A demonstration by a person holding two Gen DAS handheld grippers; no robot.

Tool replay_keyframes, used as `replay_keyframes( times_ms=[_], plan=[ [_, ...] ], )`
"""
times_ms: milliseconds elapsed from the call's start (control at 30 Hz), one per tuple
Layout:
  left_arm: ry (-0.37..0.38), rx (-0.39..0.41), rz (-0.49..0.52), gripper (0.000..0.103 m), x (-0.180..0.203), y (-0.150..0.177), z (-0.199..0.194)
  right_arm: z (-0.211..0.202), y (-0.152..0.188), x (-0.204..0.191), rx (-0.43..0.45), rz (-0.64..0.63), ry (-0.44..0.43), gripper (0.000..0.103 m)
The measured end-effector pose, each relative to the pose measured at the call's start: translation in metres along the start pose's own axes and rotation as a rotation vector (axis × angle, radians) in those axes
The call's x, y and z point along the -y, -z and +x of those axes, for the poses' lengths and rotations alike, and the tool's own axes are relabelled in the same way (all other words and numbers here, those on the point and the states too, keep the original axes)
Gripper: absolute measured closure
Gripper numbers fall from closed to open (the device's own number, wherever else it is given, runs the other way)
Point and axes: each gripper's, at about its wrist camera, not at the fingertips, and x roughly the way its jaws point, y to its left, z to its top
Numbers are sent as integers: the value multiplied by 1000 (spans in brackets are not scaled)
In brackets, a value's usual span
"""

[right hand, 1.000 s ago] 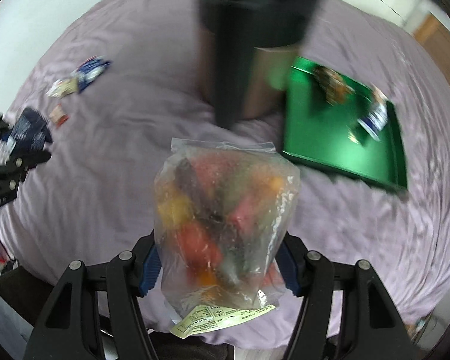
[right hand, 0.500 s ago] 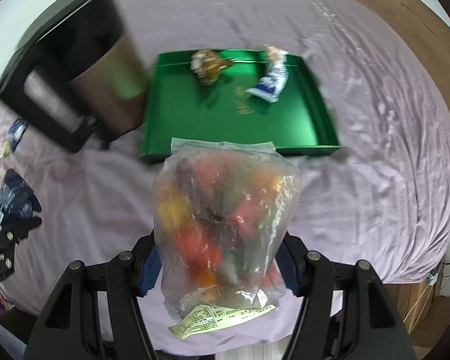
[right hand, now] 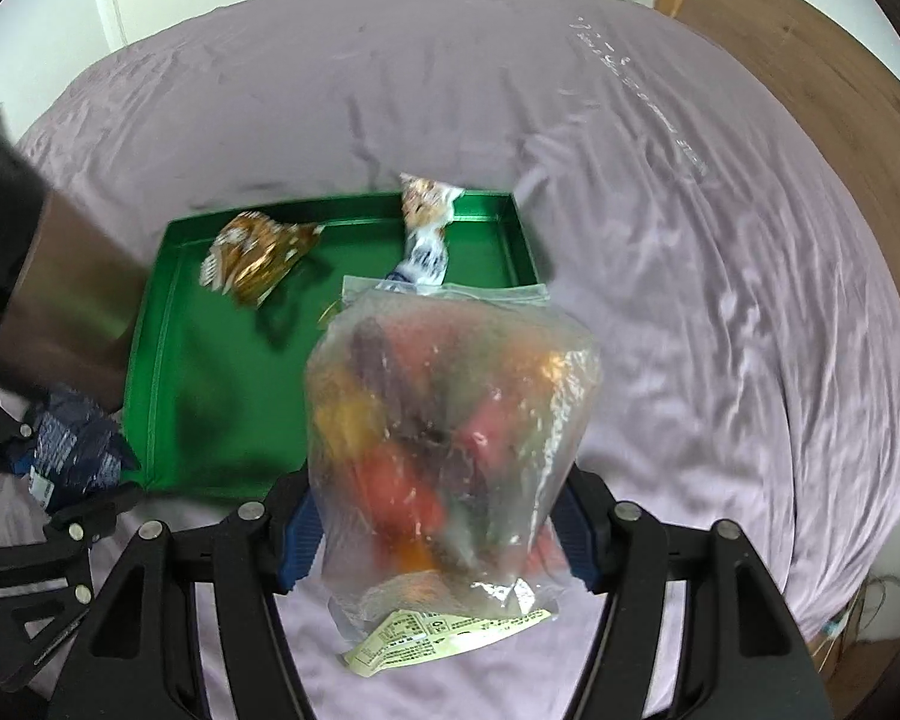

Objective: Organize snacks
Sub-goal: 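Lift both bags and carry them over the green tray, then open both tools to release the navy and fruit bags into the tray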

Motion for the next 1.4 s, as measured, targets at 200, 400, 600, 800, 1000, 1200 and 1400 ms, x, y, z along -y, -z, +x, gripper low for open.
replay_keyframes(
  times_ms=[200,400,600,800,1000,1200,1400],
  plan=[
    [-52,-52,-139,75,-18,-32,39,41,-23,13,-29,-2,-25,38],
    [-89,-74,-209,74,-28,-42,67,74,-28,13,-58,-22,-43,38],
    [-101,-83,-221,69,-26,-47,87,89,-24,15,-71,-15,-59,38],
    [-75,-87,-255,62,-26,-48,100,94,-20,14,-77,-14,-56,38],
    [-61,-82,-259,54,-24,-47,99,100,-19,15,-85,-19,-44,37],
    [-54,-66,-266,48,-24,-47,89,91,-21,14,-61,-25,-30,21],
    [-67,-37,-265,47,-26,-52,70,71,-25,15,-30,-9,-26,19]
  ],
)
